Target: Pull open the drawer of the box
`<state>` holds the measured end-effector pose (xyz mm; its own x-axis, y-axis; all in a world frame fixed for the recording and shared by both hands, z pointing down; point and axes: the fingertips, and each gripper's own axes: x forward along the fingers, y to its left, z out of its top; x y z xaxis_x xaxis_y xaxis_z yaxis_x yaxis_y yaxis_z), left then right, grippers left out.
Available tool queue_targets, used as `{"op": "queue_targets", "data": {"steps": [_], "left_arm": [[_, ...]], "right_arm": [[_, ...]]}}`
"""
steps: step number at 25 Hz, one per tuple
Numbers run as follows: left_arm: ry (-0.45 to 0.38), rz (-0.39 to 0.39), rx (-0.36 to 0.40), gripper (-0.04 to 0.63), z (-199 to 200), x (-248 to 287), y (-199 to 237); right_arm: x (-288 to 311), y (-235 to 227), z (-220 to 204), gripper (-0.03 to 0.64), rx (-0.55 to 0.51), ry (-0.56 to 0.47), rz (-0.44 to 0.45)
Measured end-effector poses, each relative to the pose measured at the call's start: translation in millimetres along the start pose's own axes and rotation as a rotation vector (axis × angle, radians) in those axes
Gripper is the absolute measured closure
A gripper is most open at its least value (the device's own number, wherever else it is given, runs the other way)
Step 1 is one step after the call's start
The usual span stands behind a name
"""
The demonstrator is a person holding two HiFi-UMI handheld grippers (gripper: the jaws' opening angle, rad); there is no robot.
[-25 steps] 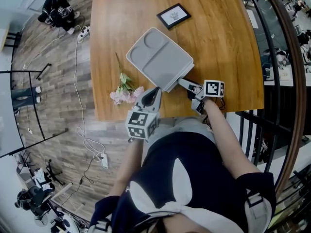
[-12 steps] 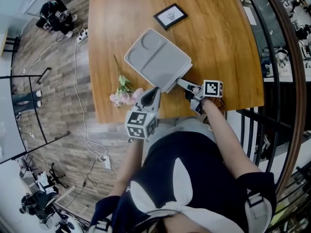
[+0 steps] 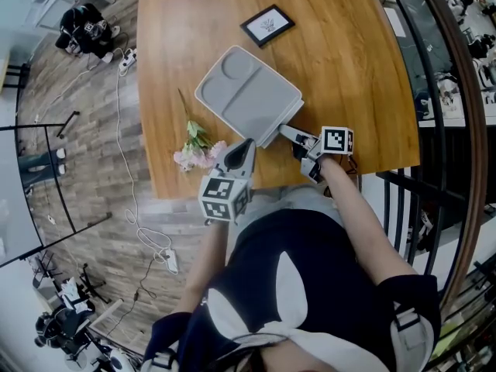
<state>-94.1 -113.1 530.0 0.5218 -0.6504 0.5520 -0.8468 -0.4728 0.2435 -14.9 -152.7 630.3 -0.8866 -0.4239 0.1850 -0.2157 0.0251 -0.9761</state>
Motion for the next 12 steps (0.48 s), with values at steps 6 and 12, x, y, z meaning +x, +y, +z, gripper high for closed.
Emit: {"op": "queue_targets", "data": {"steps": [6, 12], "left_arm": [[0.004, -0.006, 0.014, 0.571, -1.1, 1.3, -3.8], [0.01, -0.01, 0.011, 0.571, -3.6, -0.8, -4.2]], "right_arm": [[0.1, 3.9, 2.2, 0.456, -0.037, -0.005, 0.047], [0.1, 5.3, 1.1, 0.456, -0.043, -0.006, 0.051]]}}
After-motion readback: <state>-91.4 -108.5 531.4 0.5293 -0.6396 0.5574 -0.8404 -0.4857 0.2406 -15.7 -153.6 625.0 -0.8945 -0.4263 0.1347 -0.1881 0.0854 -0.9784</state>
